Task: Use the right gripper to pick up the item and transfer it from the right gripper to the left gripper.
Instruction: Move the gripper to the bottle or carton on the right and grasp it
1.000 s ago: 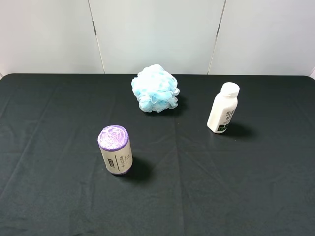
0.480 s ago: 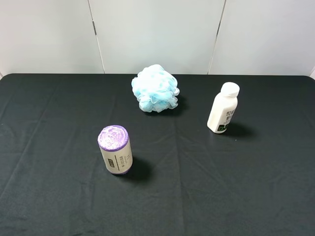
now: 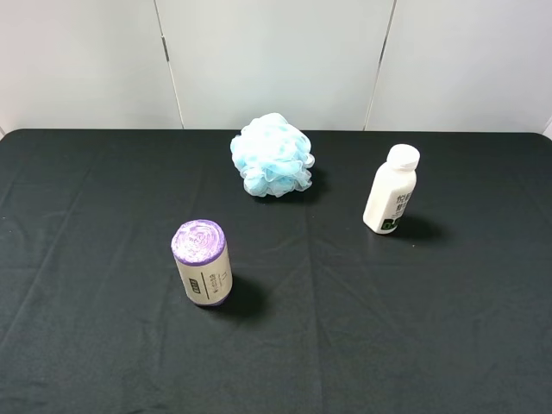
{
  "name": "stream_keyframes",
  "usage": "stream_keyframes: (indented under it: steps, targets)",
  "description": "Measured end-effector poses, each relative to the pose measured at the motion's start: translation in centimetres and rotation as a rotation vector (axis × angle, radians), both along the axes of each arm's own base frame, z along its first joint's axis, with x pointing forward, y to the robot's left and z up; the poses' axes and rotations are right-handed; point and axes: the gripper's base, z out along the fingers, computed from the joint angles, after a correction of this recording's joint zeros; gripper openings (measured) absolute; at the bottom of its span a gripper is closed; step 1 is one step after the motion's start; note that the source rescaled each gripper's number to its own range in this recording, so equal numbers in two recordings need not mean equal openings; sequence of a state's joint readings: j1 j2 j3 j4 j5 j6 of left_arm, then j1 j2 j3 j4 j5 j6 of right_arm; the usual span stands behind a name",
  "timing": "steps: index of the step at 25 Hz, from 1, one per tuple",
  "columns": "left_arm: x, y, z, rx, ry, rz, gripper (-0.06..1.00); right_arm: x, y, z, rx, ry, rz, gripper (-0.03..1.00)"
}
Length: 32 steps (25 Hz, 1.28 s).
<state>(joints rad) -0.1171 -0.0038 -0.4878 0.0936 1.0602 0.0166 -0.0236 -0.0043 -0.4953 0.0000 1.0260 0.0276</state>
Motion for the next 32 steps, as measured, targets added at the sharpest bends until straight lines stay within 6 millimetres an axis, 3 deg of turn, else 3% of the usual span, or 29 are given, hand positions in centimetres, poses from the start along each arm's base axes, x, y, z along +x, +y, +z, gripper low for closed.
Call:
stream_keyframes:
  steps: [2,9,13,20,27,32]
  targets:
    - [0.0,0.0,0.0,0.000,0.000,0.000,1.00,-0.1,0.1,0.2,0.000,0.008,0.011,1.00]
    - [0.0,0.0,0.0,0.000,0.000,0.000,1.00,2.5,0.4,5.7,-0.008,0.138,0.057,1.00]
    - [0.0,0.0,0.0,0.000,0.000,0.000,1.00,5.1,0.8,8.4,0.000,0.142,0.117,1.00]
    - [0.0,0.0,0.0,0.000,0.000,0.000,1.00,11.3,2.1,11.4,-0.060,0.247,0.303,1.00]
    - [0.0,0.0,0.0,0.000,0.000,0.000,1.00,19.4,5.0,11.5,-0.157,0.402,0.473,1.00]
    - [0.0,0.0,0.0,0.000,0.000,0.000,1.00,24.4,7.9,9.2,-0.296,0.518,0.585,1.00]
